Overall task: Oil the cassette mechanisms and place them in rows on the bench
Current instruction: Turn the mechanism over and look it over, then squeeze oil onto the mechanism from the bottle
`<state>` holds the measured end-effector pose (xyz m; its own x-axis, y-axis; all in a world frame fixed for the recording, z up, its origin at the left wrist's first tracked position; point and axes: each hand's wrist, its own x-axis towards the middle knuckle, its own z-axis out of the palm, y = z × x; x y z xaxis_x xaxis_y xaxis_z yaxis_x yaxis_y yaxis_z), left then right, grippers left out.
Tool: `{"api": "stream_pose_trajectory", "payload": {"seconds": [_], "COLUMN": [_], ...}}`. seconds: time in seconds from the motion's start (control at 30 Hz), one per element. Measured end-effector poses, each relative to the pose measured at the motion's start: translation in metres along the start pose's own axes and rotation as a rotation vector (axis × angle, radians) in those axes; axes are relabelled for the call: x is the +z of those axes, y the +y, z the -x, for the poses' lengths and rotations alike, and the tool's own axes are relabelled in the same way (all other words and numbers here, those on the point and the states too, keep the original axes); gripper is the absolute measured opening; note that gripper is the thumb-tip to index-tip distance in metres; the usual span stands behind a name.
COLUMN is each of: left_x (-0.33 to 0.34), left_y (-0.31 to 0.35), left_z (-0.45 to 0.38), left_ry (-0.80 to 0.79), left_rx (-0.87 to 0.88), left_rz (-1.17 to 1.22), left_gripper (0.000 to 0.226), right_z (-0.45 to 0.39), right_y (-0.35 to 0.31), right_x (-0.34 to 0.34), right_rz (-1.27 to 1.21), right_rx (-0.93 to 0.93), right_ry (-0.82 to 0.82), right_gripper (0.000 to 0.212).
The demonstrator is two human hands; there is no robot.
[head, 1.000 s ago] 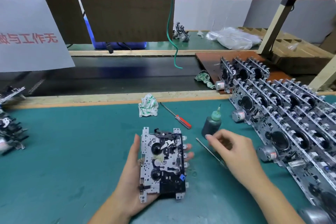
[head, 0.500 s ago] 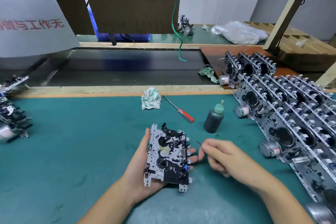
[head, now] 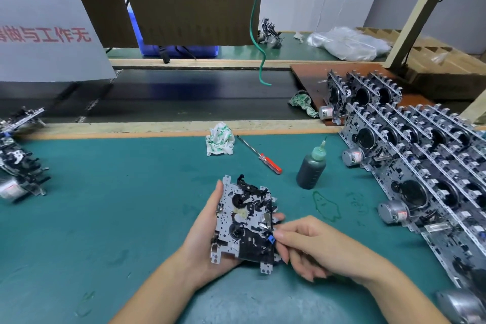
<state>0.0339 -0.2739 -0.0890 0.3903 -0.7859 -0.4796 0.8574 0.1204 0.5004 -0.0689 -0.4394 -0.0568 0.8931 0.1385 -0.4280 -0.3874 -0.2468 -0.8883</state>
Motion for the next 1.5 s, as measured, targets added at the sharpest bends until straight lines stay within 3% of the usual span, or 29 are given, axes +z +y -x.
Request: {"api": "stream_pose_trajectory", "payload": {"seconds": [0.53, 0.97, 1.1, 1.23, 1.43, 1.5], "left_x": [0.004, 0.008, 0.012, 0.013, 0.016, 0.013], "left_y": [0.000, -0.001, 0.000, 0.001, 0.003, 0.004], "left_z": [-0.003, -0.001, 0.008, 0.015, 0.018, 0.017], "left_ry": [0.028, 0.034, 0.006, -0.011, -0.044, -0.050], "left_rx": [0.027, 0.033, 0.024, 0.053, 0.056, 0.057], "left_rz": [-0.006, -0.034, 0.045, 0.255, 0.346, 0.346], "left_gripper": [0.073, 0.074, 0.078, 0.099, 0.107, 0.108], "right_z": [-0.002, -0.004, -0.001, 0.000, -0.003, -0.004], "right_y": [-0.002, 0.000, 0.002, 0.005, 0.010, 0.009], "right_x": [0.001, -0.007, -0.006, -0.016, -0.021, -0.020], "right_rz": [0.058, 0.025, -0.051, -0.294, -0.167, -0.023], "right_rx": [0.045, 0.082, -0.011, -0.100, -0.128, -0.144], "right_ry": [0.020, -0.079, 0.003, 0.170, 0.286, 0.371], "right_gripper": [0.062, 0.060, 0.064, 0.041, 0.040, 0.042]}}
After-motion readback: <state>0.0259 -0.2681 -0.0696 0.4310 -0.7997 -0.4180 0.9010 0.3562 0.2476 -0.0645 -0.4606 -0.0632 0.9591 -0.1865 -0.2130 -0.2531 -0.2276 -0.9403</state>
